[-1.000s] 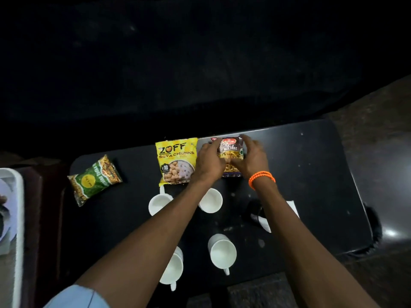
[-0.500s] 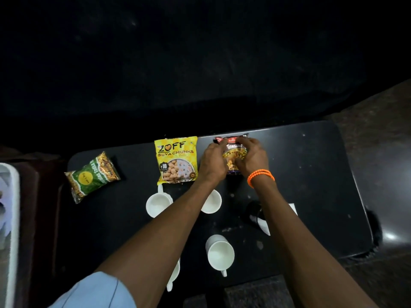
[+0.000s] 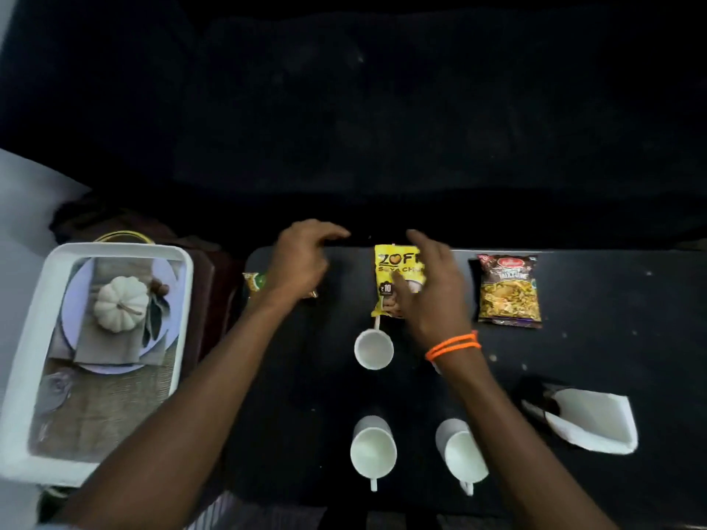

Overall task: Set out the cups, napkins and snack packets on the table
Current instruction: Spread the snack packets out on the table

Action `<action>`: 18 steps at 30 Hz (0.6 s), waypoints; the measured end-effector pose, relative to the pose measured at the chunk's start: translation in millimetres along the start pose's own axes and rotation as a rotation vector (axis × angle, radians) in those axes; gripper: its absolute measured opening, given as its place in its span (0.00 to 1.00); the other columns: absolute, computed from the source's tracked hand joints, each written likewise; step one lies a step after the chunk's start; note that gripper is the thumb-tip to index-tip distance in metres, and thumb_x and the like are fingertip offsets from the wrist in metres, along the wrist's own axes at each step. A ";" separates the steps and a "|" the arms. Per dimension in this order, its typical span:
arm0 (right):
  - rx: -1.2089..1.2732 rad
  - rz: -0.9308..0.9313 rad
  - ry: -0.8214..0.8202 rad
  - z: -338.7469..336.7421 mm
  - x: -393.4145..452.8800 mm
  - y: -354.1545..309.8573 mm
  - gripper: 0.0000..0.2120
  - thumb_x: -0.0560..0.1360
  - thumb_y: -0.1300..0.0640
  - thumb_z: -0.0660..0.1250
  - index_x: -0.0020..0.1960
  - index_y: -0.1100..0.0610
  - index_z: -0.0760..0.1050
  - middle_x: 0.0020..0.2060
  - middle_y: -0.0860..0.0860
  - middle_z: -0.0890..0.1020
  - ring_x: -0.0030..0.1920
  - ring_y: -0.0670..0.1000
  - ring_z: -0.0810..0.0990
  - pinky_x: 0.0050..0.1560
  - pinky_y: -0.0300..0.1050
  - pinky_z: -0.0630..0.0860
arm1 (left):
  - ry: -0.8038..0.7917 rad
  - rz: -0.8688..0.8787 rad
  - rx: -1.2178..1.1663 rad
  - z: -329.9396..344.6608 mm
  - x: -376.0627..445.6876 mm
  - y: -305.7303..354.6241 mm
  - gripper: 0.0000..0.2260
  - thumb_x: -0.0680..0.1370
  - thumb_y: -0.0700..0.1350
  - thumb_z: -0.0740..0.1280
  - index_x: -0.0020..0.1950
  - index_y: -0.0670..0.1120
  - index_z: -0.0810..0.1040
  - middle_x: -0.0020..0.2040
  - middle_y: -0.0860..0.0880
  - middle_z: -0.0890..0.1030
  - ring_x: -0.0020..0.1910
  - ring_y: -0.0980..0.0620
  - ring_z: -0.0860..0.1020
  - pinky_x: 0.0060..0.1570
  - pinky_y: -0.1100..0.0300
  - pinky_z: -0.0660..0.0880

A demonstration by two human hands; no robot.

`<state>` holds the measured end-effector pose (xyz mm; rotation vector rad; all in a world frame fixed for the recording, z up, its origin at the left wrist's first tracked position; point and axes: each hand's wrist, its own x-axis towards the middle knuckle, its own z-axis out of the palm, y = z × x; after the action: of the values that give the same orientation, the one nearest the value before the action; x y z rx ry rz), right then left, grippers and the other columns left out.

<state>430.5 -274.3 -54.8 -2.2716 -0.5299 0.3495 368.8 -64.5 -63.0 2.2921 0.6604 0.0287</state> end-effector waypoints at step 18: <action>-0.180 0.022 -0.153 79.8 -0.9 -33.4 0.23 0.75 0.62 0.71 0.70 0.58 0.74 0.63 0.60 0.79 0.60 0.63 0.79 0.57 0.52 0.77 | 0.023 -0.237 0.072 15.1 -50.6 -89.8 0.30 0.80 0.59 0.69 0.80 0.54 0.68 0.67 0.45 0.72 0.60 0.45 0.76 0.55 0.53 0.74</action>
<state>388.8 -204.3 -83.6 -2.4380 -0.6379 0.5078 287.5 -44.6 -125.2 2.2696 0.9544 -0.0818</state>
